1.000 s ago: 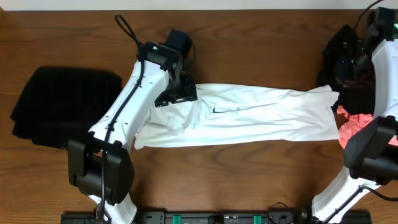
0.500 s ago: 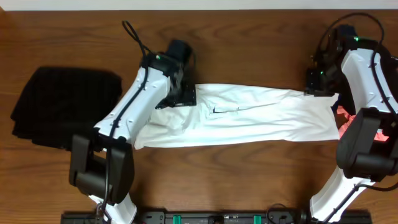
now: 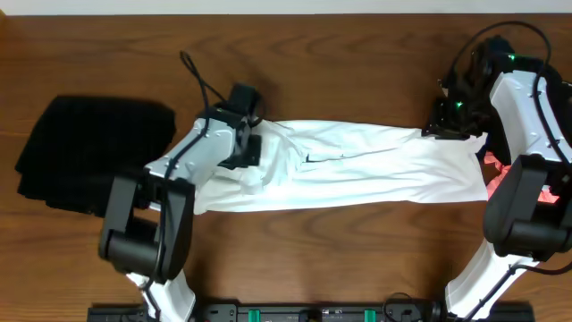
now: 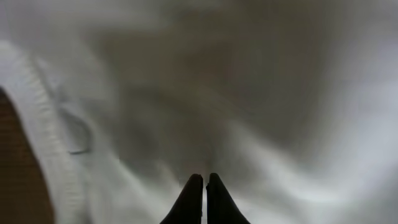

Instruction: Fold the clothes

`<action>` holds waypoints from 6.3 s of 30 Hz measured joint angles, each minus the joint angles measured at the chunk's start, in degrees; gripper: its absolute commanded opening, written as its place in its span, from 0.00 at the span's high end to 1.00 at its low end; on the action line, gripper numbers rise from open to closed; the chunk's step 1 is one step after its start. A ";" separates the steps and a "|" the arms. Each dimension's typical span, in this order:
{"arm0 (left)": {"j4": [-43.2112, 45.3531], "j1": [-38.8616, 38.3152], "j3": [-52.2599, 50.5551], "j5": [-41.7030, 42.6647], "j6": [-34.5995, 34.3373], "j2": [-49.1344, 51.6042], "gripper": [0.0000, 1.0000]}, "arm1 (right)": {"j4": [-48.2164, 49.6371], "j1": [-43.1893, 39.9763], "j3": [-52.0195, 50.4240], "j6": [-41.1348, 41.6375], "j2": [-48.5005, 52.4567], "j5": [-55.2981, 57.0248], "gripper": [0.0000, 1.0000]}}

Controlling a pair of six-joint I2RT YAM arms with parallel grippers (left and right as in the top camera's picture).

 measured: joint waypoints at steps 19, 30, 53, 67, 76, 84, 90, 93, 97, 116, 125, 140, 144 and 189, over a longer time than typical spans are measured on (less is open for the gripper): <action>3.43 15.72 2.67 1.77 1.75 4.11 0.94 | -2.93 -1.51 -0.02 -0.04 0.00 -0.66 0.62; 3.28 16.76 2.73 1.49 0.52 4.17 0.94 | 12.02 -1.57 -9.90 2.47 0.00 -1.09 0.68; 2.78 16.98 3.04 2.43 -0.31 4.35 0.94 | 21.00 -8.92 -14.25 -2.16 -5.14 -25.68 0.83; 2.71 17.18 3.06 2.80 -0.74 4.39 0.94 | 23.98 -3.17 -15.13 6.60 0.35 -9.05 0.86; 2.62 17.16 3.10 2.80 -1.79 4.42 0.94 | 19.56 -0.44 -20.04 9.57 0.63 -0.66 0.88; 2.43 17.18 3.13 2.82 -1.81 4.42 0.94 | 18.12 -1.92 -20.94 1.18 -2.27 -11.02 0.79; 1.62 17.20 3.37 2.80 -1.84 4.46 0.94 | 16.04 -2.14 -21.03 -2.54 -13.44 -16.63 0.49; 1.01 17.27 3.41 2.78 -1.86 4.39 0.94 | 18.60 -2.54 -21.00 -1.51 -16.98 -16.35 0.58; 0.81 17.29 3.43 2.78 -1.99 4.37 0.93 | 23.37 -3.37 -21.00 2.38 -16.48 -13.09 0.73; 0.31 17.31 3.48 2.78 -1.99 4.35 0.94 | 20.09 -3.37 -22.34 11.37 -1.14 -0.33 0.94; 0.26 17.31 3.48 2.78 -2.01 4.35 0.94 | 21.73 -2.95 -22.73 8.41 -2.23 -1.77 0.87; -7.82 17.49 5.03 4.02 -2.86 2.47 0.48 | 18.16 -8.85 -23.26 1.90 -15.19 -11.13 0.16; -7.19 17.64 5.03 7.04 -2.78 -2.03 0.38 | 19.23 -11.02 -23.26 1.86 -11.52 -10.51 0.16; -6.27 17.64 5.20 25.77 -3.04 -29.57 0.36 | 21.92 -12.02 -21.46 -4.11 5.18 -22.64 0.93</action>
